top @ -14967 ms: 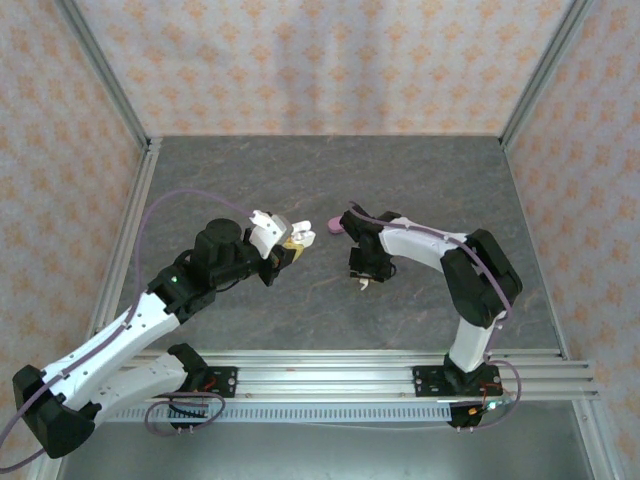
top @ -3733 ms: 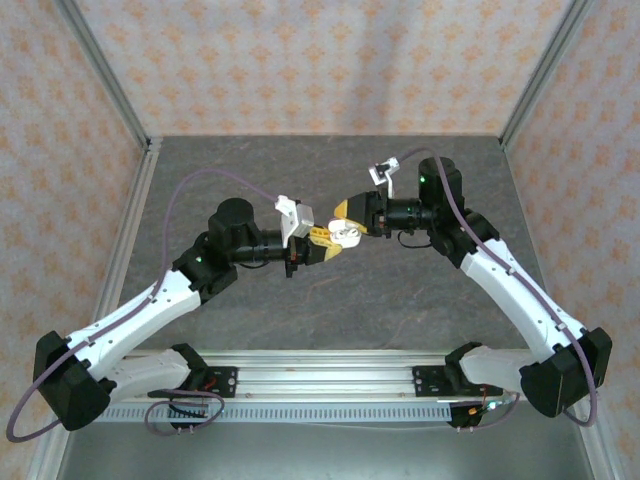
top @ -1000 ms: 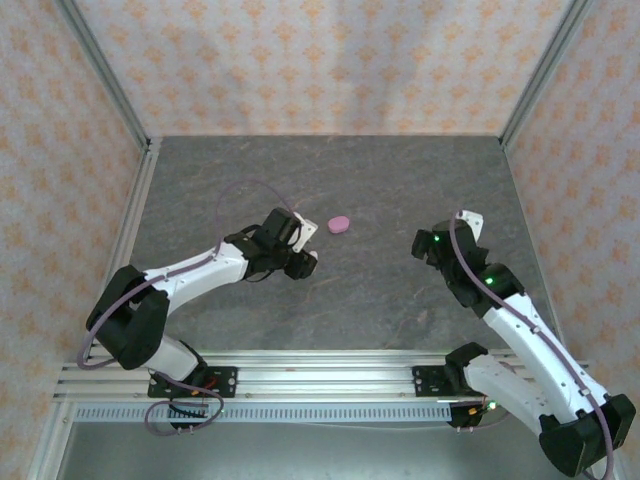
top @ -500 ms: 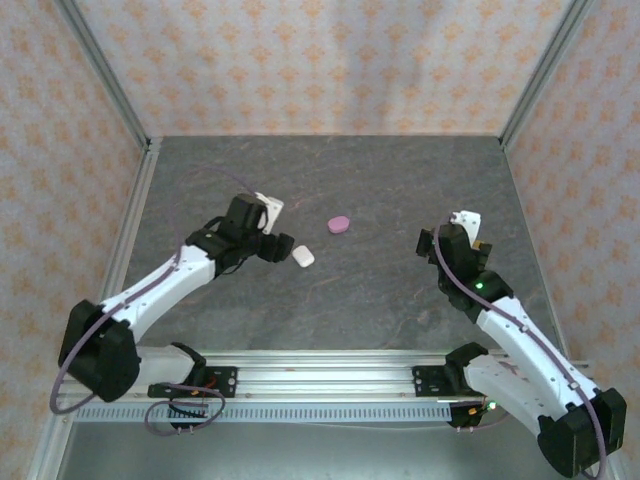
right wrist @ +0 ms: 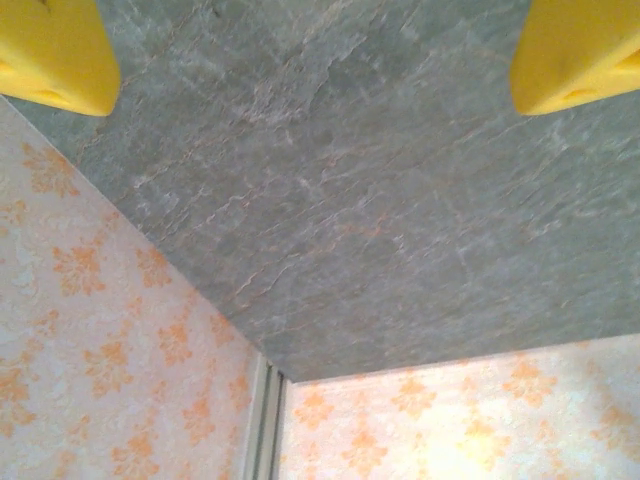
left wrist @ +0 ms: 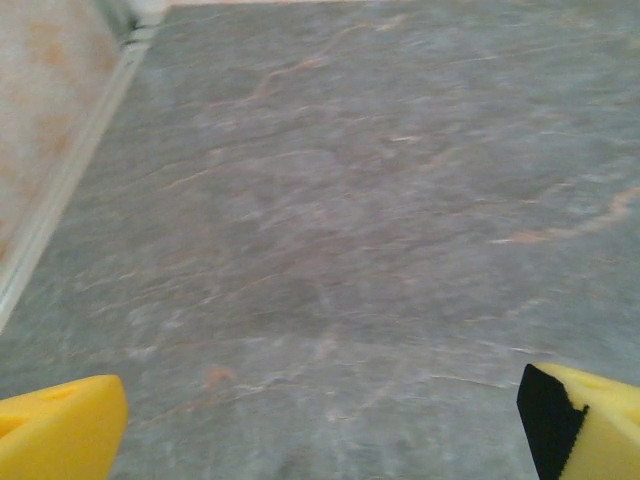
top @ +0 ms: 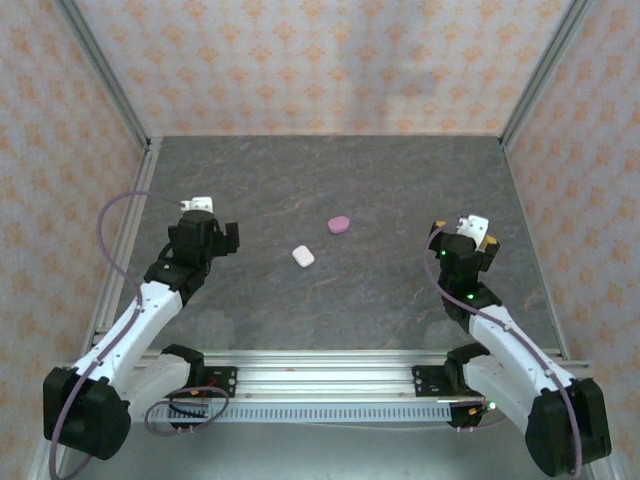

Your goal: Insert the wireless bluetooth earbuds into the charging case

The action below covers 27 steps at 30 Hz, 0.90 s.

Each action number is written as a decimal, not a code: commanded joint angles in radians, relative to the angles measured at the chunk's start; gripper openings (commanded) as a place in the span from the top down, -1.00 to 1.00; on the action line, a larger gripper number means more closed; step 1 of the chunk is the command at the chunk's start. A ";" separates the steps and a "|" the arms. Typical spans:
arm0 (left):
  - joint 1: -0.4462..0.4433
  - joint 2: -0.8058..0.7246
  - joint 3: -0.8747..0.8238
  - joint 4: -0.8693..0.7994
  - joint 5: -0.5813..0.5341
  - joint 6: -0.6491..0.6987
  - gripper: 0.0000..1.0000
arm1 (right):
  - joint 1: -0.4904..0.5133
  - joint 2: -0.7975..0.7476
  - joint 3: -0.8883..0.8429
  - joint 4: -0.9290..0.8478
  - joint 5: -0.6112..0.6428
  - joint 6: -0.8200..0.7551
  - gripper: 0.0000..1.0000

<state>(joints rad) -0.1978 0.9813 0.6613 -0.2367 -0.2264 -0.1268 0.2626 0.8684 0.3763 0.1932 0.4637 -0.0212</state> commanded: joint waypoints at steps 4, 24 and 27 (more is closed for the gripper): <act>0.095 0.049 -0.077 0.143 -0.098 -0.129 -1.00 | -0.083 0.135 -0.065 0.273 -0.029 0.013 -0.99; 0.136 0.207 -0.297 0.703 -0.111 0.053 -1.00 | -0.182 0.626 -0.110 0.882 -0.197 -0.005 -0.99; 0.135 0.248 -0.310 0.813 -0.087 0.102 -1.00 | -0.184 0.701 -0.105 0.955 -0.207 -0.014 -0.99</act>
<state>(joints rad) -0.0696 1.2011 0.3664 0.3889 -0.3141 -0.0795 0.0837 1.5188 0.2810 0.9806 0.2905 -0.0391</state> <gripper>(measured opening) 0.999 0.996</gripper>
